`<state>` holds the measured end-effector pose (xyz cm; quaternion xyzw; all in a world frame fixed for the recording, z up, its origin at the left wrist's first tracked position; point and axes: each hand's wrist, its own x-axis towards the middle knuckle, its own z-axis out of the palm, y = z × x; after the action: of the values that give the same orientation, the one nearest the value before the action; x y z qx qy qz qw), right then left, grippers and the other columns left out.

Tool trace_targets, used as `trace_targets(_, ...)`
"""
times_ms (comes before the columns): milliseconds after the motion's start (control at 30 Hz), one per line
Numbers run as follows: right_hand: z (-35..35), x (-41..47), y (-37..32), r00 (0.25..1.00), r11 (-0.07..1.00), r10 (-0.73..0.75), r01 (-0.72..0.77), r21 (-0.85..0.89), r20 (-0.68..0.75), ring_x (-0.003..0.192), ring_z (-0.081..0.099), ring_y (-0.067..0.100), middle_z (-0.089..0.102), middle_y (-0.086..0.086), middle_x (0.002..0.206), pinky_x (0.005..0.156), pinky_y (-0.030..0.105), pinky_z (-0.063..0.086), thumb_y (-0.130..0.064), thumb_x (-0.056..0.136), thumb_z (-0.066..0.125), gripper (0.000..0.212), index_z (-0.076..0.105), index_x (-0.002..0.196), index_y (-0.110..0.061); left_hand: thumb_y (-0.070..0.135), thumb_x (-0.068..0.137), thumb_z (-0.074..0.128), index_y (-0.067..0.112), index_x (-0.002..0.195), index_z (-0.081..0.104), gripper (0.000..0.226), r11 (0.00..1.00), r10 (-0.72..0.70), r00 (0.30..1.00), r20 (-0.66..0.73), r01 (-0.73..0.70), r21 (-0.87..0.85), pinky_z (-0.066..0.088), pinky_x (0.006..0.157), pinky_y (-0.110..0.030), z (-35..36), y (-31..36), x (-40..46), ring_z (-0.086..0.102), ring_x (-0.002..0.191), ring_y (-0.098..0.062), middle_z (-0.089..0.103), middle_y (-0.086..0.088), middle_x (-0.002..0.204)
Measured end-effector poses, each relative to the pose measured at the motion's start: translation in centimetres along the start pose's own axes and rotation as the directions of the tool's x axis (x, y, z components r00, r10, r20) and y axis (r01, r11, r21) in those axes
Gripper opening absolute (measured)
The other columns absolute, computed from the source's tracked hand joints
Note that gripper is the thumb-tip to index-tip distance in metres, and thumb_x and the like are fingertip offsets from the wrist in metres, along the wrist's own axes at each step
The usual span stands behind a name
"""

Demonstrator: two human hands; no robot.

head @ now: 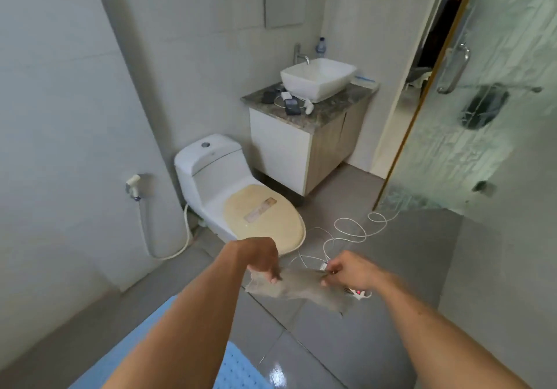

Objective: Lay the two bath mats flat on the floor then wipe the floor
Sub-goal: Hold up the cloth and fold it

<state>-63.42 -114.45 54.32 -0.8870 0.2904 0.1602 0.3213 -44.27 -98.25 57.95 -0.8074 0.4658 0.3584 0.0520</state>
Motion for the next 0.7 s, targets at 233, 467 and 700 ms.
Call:
trace_targets(233, -2.6, 7.6, -6.3, 0.924, 0.957, -0.261, 0.285, -0.051, 0.28, 0.057, 0.05, 0.006, 0.059, -0.007, 0.061, 0.059, 0.024, 0.04, -0.043, 0.075, 0.079, 0.028, 0.069, 0.068, -0.018, 0.031, 0.082, 0.068, 0.014, 0.106, 0.071, 0.029, 0.848, -0.393, 0.903, -0.172, 0.284, -0.448, 0.048, 0.079, -0.033, 2.5, -5.0, -4.4, 0.061, 0.091, -0.023, 0.07, -0.005, 0.106)
trace_targets(467, -0.6, 9.2, -20.0, 0.666, 0.73, -0.586, 0.681, -0.056, 0.462, 0.051, 0.05, 0.003, 0.059, -0.009, 0.054, 0.056, 0.021, 0.038, -0.036, 0.077, 0.082, 0.021, 0.071, 0.061, -0.028, 0.022, 0.083, 0.068, 0.021, 0.083, 0.07, 0.002, 0.558, -0.76, 0.594, -0.264, 0.388, -0.733, 0.037, 0.052, -0.02, 6.9, -7.2, -15.8, 0.057, 0.071, -0.018, 0.069, -0.002, 0.083)
trace_targets(700, 7.8, 1.7, -34.5, 0.305, 0.4, -0.731, 0.916, 0.021, 0.61, 0.049, 0.05, -0.005, 0.063, -0.016, 0.054, 0.056, 0.016, 0.038, -0.027, 0.081, 0.08, 0.021, 0.07, 0.064, -0.026, 0.034, 0.075, 0.076, 0.017, 0.082, 0.069, 0.02, 0.243, -0.962, 0.221, -0.162, 0.414, -0.877, 0.036, 0.048, -0.022, 14.1, -7.3, -30.9, 0.052, 0.065, -0.019, 0.054, 0.003, 0.065)
